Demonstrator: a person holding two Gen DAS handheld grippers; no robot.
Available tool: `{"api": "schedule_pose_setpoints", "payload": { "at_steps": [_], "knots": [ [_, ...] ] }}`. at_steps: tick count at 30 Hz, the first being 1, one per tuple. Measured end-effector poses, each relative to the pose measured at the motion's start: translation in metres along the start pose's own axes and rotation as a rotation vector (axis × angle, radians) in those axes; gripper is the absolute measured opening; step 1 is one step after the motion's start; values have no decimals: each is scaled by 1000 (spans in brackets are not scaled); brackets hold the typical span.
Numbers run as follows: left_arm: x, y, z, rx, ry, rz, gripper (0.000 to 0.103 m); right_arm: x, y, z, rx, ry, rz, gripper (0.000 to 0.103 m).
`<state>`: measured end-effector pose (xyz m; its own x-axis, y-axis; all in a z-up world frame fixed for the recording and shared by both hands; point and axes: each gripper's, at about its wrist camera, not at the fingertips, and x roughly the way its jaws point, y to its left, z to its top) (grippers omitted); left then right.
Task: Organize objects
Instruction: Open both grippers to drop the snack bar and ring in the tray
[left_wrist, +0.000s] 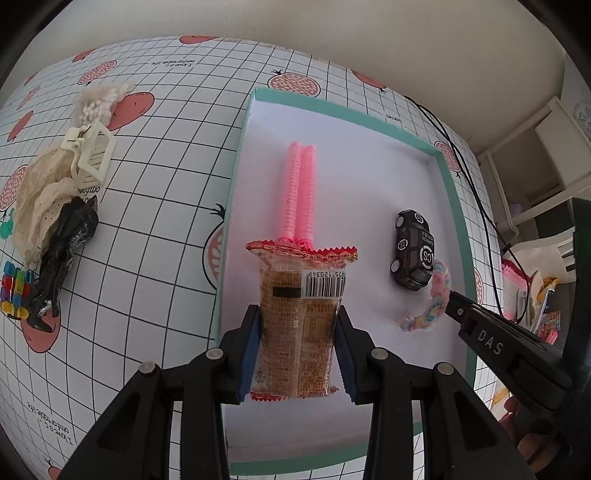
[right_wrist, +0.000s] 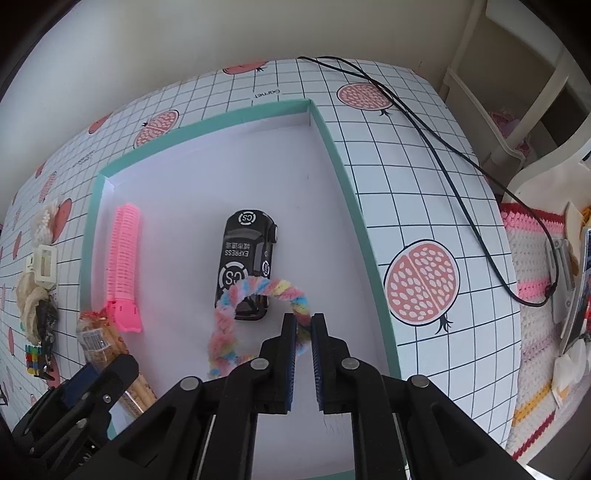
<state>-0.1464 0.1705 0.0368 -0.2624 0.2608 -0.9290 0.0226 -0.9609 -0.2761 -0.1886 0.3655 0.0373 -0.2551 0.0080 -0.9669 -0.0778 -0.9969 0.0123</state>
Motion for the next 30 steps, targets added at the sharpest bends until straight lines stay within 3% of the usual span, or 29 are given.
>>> {"api": "schedule_pose_setpoints", "payload": {
  "at_steps": [3,7,13,22,30],
  "knots": [
    [0,1,-2,-4,6,-4,41,-4,-1,-3,0,1,2,11],
    [2,-2,-2,1,6,-9,47,-9,-6,1,2,-11,9,23],
    [-4,-4,-2,-3,-2,-25,53,-21,0,4,2,-35,19,23],
    [-33,-5,5,-15,-96,-53,53,-48,5,9,-3,-100,50,23],
    [-57,7,22,-40,-168,-34,58,-59,12,9,-23,-128,70,25]
  ]
}}
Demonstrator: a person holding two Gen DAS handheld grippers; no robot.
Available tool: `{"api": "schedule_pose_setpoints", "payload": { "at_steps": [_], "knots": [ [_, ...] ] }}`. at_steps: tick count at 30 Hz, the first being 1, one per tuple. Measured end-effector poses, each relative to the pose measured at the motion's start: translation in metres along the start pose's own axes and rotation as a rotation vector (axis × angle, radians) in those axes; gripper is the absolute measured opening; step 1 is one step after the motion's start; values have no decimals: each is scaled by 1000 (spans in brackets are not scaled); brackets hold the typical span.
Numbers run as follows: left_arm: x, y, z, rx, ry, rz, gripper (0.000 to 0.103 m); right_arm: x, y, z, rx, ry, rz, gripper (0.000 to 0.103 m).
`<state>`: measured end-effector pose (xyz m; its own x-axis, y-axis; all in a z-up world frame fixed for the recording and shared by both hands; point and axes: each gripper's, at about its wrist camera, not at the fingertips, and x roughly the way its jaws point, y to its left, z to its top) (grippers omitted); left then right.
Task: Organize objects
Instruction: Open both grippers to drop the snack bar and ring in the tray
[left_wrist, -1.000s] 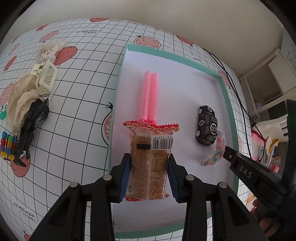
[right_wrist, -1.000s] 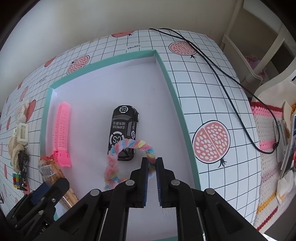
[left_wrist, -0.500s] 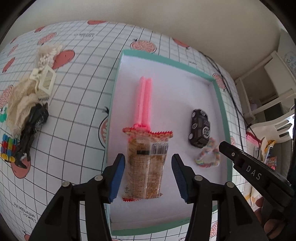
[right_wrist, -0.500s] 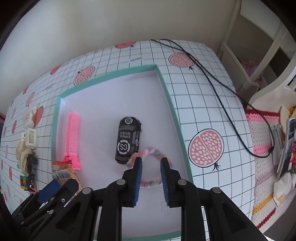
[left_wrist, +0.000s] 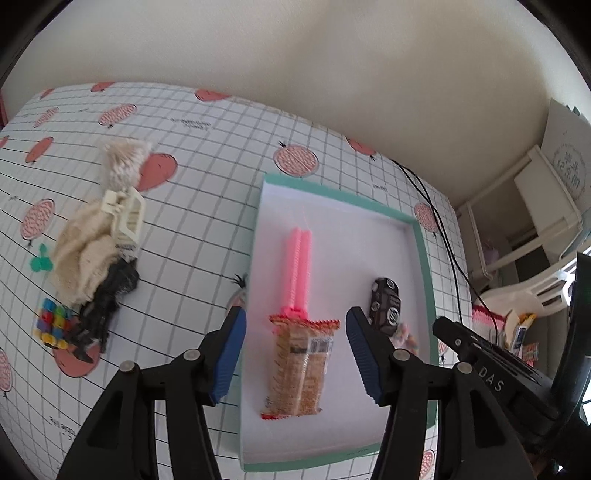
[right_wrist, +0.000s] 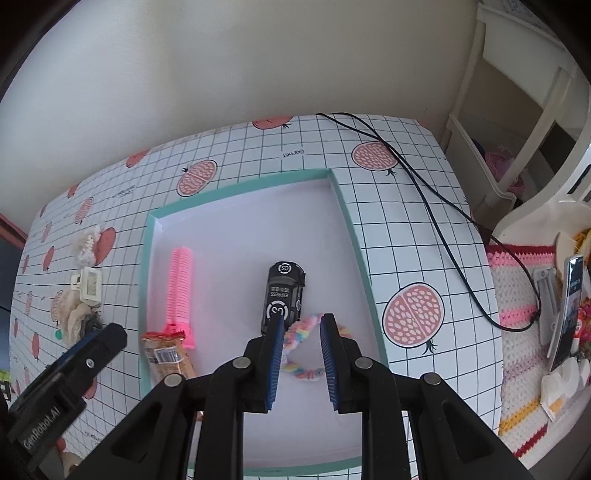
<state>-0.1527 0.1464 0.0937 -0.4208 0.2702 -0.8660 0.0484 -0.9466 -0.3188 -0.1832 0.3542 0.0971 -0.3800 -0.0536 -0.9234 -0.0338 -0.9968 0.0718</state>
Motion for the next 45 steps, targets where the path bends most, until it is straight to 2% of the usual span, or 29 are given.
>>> {"api": "schedule_pose_setpoints", "payload": {
  "at_steps": [2,5,6,8,10,11,13,16,19,25,29,35,41,45],
  "knots": [
    [0,4,3,-7,-10,12,62,-1,1,0,6,-3,10,40],
    [-4,12,4,-26,-29,21,75,-3,3,1,2,-9,21,48],
    [-5,15,5,-33,-38,21,76,-4,3,1,1,-12,23,50],
    [-4,18,6,-37,-40,31,77,-5,4,2,0,-18,33,61],
    [-4,21,7,-36,-49,42,82,-5,6,2,-2,-23,38,66],
    [-5,23,8,-35,-57,55,84,-5,6,3,1,-26,39,73],
    [-6,25,9,-37,-68,69,84,-5,7,3,5,-28,46,80],
    [-9,29,10,-47,-83,77,85,-4,7,2,1,-30,53,87],
    [-9,30,11,-44,-88,79,93,-4,6,2,10,-39,61,100],
    [-13,34,14,-55,-116,85,94,-5,5,2,25,-49,68,103],
    [-15,38,14,-60,-138,105,103,-6,8,2,7,-62,60,103],
    [-21,42,17,-64,-157,117,103,-16,13,5,8,-109,89,103],
    [-29,54,24,-75,-153,134,103,-26,15,6,73,-155,147,103],
    [-37,64,30,-75,-152,141,103,-32,33,8,48,-176,122,103]
  ]
}}
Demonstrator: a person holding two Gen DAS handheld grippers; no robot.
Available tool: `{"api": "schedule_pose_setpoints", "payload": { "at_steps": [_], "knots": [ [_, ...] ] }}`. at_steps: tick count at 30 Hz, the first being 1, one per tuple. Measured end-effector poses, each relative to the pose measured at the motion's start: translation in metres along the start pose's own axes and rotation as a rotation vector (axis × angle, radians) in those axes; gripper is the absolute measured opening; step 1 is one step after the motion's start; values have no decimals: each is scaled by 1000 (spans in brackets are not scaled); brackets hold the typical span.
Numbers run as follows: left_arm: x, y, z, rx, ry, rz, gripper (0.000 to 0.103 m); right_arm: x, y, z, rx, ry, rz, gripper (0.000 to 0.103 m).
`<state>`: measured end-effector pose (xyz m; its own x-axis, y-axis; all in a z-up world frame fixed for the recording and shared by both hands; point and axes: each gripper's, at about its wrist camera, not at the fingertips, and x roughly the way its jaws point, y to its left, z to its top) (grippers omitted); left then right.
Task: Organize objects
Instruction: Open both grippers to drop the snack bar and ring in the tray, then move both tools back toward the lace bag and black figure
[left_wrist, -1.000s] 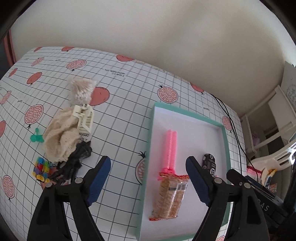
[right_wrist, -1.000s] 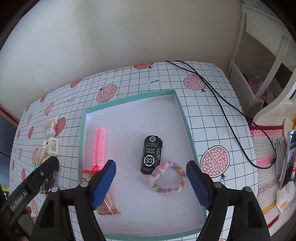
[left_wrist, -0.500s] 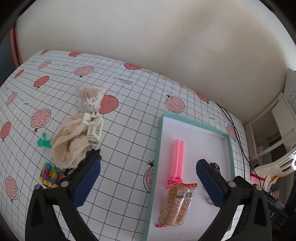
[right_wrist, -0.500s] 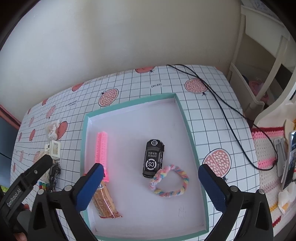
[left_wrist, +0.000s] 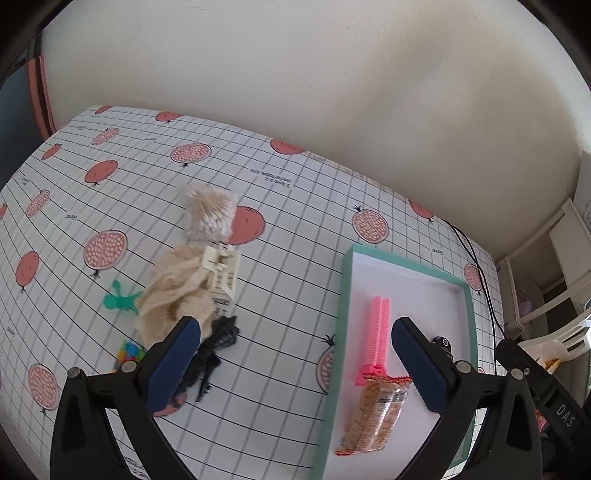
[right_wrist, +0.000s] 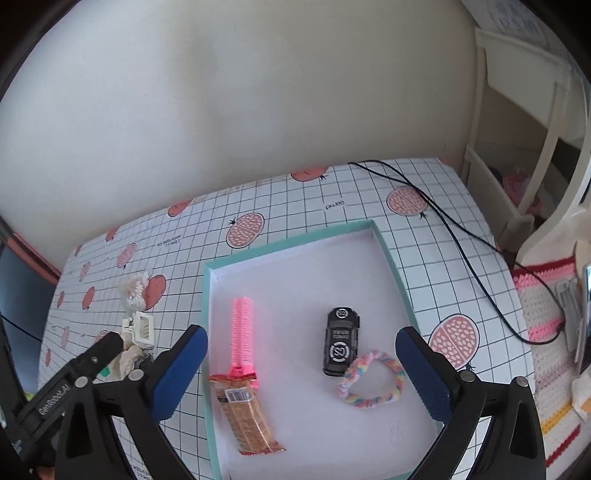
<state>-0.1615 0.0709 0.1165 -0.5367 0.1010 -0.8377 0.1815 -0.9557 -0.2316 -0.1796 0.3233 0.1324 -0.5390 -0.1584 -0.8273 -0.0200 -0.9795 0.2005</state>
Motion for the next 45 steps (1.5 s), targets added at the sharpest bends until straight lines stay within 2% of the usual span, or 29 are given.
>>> {"api": "schedule_pose_setpoints", "payload": {
  "at_steps": [7,13,20,25,36,40,45],
  "knots": [
    [-17,42,20,-76,-16,-4,103,9,53,2,-57,22,64,103],
    [-30,87,35,-162,-30,-2,103,24,97,-13,-94,52,129,103],
    [-41,132,45,-231,-52,37,103,49,140,-31,-152,106,170,103],
    [-43,155,48,-255,-55,73,103,61,161,-40,-200,126,159,103],
    [-31,161,41,-248,0,102,103,96,184,-65,-262,252,153,103],
    [-20,161,36,-225,33,148,103,107,188,-73,-283,283,135,103],
    [0,175,23,-268,93,169,103,116,194,-82,-301,314,130,103]
  ]
}}
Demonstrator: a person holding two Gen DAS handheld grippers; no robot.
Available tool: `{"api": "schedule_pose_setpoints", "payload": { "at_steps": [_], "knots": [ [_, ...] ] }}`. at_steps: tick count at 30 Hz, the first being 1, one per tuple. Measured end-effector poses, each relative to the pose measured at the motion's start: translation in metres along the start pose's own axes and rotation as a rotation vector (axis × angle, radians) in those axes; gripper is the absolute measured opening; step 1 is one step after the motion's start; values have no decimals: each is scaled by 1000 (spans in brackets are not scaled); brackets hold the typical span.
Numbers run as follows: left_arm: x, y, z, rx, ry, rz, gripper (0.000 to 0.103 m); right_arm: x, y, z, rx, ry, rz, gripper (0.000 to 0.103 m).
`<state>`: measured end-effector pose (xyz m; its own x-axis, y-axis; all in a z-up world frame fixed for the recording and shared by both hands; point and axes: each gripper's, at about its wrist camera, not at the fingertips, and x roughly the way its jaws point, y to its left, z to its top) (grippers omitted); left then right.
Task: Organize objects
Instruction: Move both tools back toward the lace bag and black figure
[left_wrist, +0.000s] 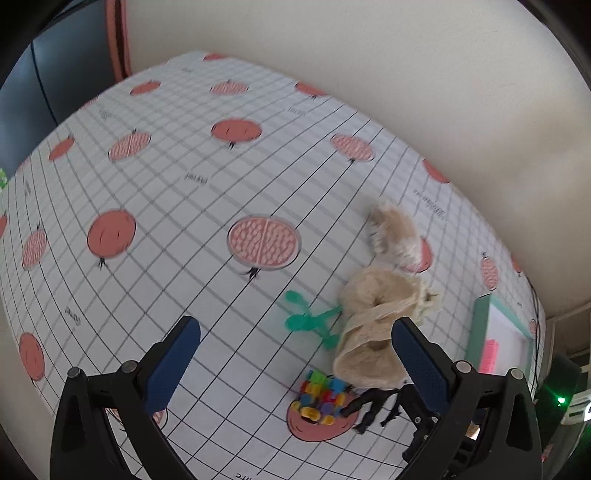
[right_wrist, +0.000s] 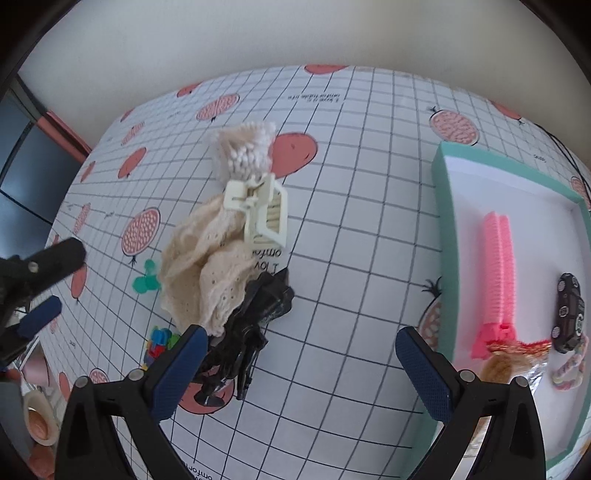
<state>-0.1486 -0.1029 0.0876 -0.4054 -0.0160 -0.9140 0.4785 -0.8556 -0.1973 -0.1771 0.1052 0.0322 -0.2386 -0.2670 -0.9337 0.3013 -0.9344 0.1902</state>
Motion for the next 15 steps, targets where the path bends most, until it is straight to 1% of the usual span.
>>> {"api": "schedule_pose_setpoints", "payload": {
  "at_steps": [7,15],
  "knots": [
    [19,18,-6,-58,52,21,103,14,11,-4,-33,24,-30,103],
    [29,23,-10,-73,86,16,103,25,25,-7,-67,30,-36,103]
  ]
}}
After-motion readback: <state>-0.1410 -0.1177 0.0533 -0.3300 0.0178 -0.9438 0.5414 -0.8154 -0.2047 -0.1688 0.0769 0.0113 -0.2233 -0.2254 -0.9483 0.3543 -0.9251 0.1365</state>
